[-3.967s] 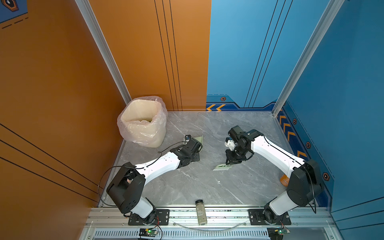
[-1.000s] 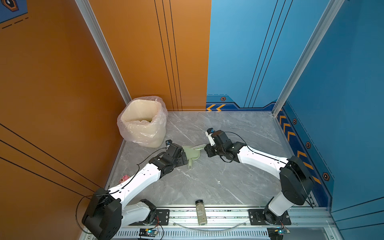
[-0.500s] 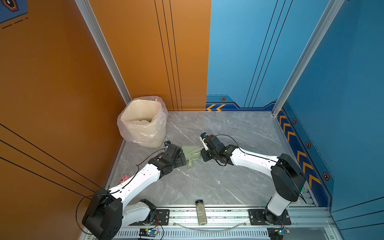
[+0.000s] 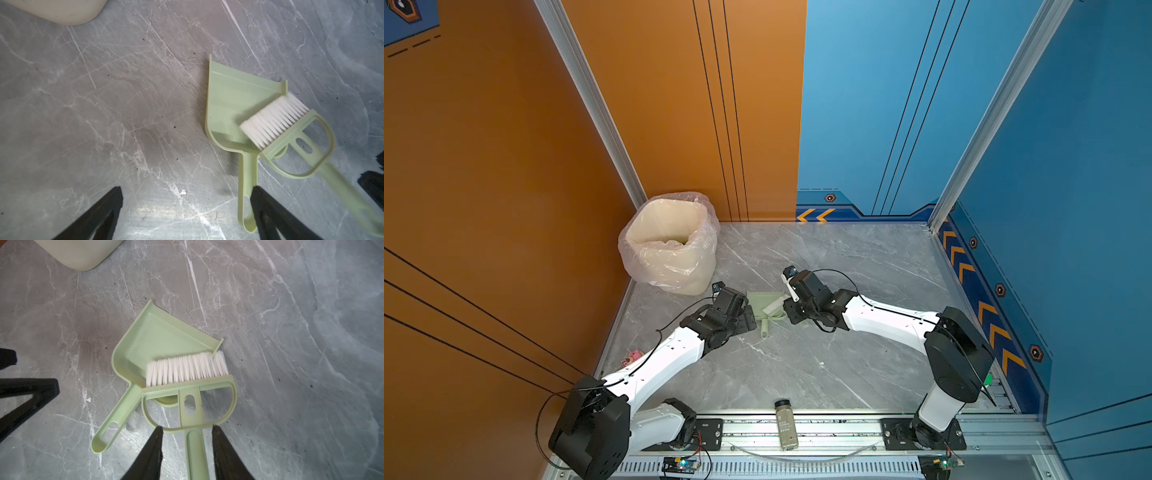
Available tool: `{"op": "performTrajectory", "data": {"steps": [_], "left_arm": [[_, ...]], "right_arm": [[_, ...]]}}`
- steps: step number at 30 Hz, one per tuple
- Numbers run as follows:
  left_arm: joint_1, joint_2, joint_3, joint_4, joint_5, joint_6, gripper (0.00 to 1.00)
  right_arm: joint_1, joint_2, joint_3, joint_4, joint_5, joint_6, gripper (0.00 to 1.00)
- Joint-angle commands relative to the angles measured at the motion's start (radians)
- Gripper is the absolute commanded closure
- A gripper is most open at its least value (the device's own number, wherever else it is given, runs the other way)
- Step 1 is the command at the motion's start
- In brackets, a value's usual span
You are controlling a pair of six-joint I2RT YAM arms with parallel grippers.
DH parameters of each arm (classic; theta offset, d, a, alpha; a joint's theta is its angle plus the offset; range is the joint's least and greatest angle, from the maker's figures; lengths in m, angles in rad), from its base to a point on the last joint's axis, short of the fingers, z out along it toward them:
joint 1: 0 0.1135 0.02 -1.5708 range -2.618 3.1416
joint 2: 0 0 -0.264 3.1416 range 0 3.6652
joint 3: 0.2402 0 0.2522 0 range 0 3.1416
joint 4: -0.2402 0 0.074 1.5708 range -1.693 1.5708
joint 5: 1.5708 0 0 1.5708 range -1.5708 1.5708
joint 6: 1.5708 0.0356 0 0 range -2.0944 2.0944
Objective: Sweep away the paper scraps from the table
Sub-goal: 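Set the dustpan and brush down side by side on the table with both grippers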
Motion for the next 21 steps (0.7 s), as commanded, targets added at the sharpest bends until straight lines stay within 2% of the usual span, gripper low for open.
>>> {"op": "performTrajectory", "data": {"steps": [1, 14, 21], "left_arm": [[0.012, 0.011, -0.017, 0.010, 0.023, 0.007, 0.02], [0.019, 0.008, -0.018, 0.010, 0.025, 0.018, 0.02], [0.018, -0.033, -0.012, 0.005, 0.022, 0.066, 0.02]], "right_arm": [[0.008, 0.004, 0.019, -0.035, 0.025, -0.004, 0.58], [0.010, -0.002, 0.020, -0.048, 0.035, -0.005, 0.56], [0.000, -0.063, -0.004, -0.069, 0.081, -0.020, 0.56]]}}
